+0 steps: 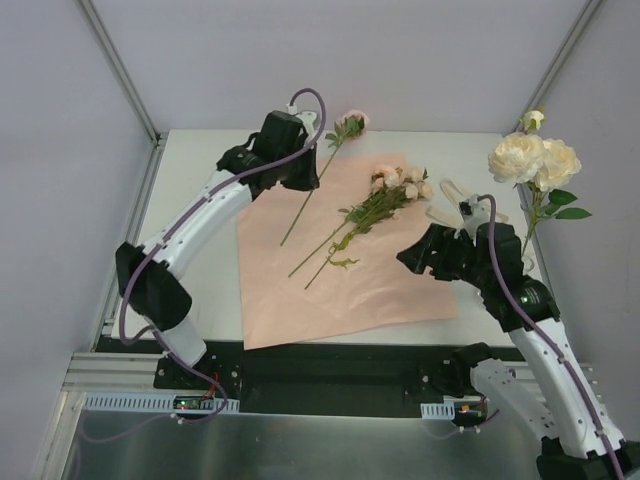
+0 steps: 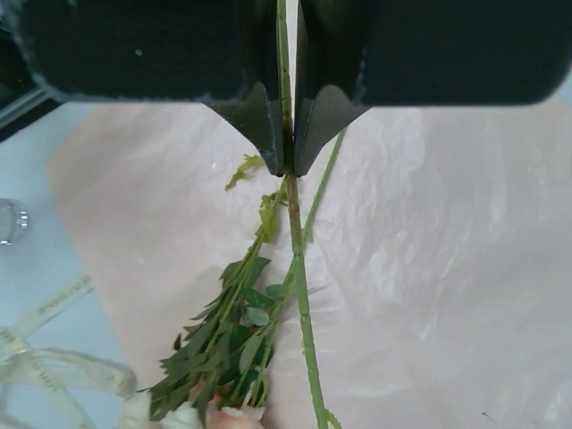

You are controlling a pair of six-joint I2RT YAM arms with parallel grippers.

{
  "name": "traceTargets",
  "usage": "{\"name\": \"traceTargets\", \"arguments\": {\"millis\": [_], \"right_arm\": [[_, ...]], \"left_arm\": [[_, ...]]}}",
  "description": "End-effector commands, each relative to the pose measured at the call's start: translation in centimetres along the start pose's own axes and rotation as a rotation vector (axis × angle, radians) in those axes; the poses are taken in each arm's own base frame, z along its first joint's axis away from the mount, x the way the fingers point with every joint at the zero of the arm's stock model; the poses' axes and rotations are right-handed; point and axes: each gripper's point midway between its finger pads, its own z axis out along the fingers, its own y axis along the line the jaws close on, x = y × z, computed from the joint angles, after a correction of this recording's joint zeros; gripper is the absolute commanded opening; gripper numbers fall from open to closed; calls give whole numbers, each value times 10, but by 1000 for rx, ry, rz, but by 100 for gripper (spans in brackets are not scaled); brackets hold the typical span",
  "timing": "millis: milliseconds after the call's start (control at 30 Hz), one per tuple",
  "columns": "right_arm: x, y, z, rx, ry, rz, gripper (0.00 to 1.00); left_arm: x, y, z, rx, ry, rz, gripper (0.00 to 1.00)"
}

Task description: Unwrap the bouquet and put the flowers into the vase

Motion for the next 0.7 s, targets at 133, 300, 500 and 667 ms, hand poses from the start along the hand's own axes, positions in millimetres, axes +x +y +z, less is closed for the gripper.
{"name": "traceTargets", "arguments": {"millis": [133,300,500,667], "right_arm": [[-28,70,57,18,10,228,85],[-25,95,104,117,38,318,88],[12,112,172,76,195,518,86],[30,112,205,110,234,518,85]], "left_arm": [[61,-4,-57,99,-5,-77,0],[102,-2,-83,170,-53,-93,0],[145,4,-98,207,-49,-113,0],[169,2,-100,257,-27,-147,0]]}}
